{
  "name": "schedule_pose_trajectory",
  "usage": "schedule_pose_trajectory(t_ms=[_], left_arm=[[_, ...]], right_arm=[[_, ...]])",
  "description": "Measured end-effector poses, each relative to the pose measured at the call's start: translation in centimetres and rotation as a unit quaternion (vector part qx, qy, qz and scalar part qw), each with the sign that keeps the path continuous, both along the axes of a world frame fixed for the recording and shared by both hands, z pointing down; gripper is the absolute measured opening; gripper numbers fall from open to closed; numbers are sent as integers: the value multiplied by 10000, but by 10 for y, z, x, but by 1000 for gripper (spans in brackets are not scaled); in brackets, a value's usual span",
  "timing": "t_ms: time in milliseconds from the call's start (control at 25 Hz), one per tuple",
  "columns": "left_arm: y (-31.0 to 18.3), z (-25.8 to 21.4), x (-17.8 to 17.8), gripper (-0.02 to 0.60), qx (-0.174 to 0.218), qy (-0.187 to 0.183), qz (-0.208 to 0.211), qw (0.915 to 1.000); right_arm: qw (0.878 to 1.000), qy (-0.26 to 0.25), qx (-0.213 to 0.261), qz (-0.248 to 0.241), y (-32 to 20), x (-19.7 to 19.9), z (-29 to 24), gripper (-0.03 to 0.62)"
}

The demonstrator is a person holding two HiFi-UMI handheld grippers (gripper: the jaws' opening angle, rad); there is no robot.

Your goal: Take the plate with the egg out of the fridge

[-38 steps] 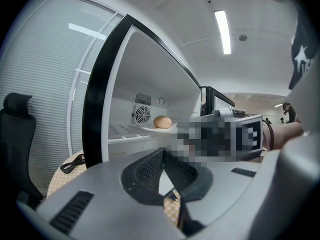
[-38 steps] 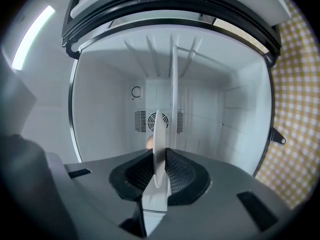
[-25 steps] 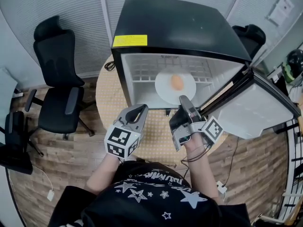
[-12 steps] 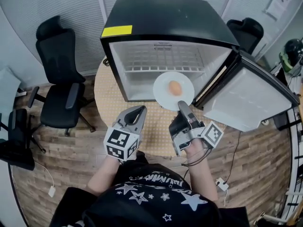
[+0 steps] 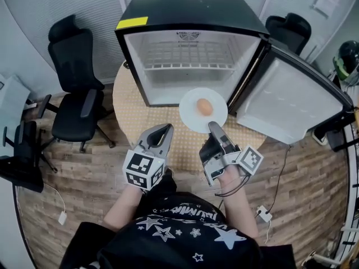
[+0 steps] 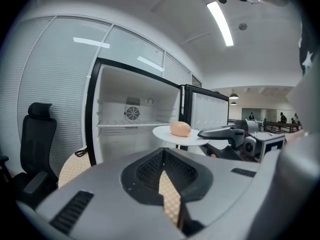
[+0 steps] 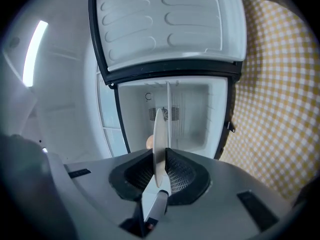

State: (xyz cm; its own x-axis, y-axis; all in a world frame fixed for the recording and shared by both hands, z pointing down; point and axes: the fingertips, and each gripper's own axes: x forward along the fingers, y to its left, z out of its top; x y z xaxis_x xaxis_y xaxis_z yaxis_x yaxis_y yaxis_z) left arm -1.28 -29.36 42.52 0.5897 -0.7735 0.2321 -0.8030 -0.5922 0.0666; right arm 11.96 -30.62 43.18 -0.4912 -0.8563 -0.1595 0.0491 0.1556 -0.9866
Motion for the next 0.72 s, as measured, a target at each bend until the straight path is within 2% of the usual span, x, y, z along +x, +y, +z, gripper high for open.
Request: schedule_pose_trajectory(t_ms=[440,720], left_arm=[[71,-1,14,8,45,-25,-286,9996],[111,1,17,8,41,-29,-483,9988]], right_arm=[[9995,81,32,-298,69,17,5,67],[9975,165,-104,-674,109,22,20,67]])
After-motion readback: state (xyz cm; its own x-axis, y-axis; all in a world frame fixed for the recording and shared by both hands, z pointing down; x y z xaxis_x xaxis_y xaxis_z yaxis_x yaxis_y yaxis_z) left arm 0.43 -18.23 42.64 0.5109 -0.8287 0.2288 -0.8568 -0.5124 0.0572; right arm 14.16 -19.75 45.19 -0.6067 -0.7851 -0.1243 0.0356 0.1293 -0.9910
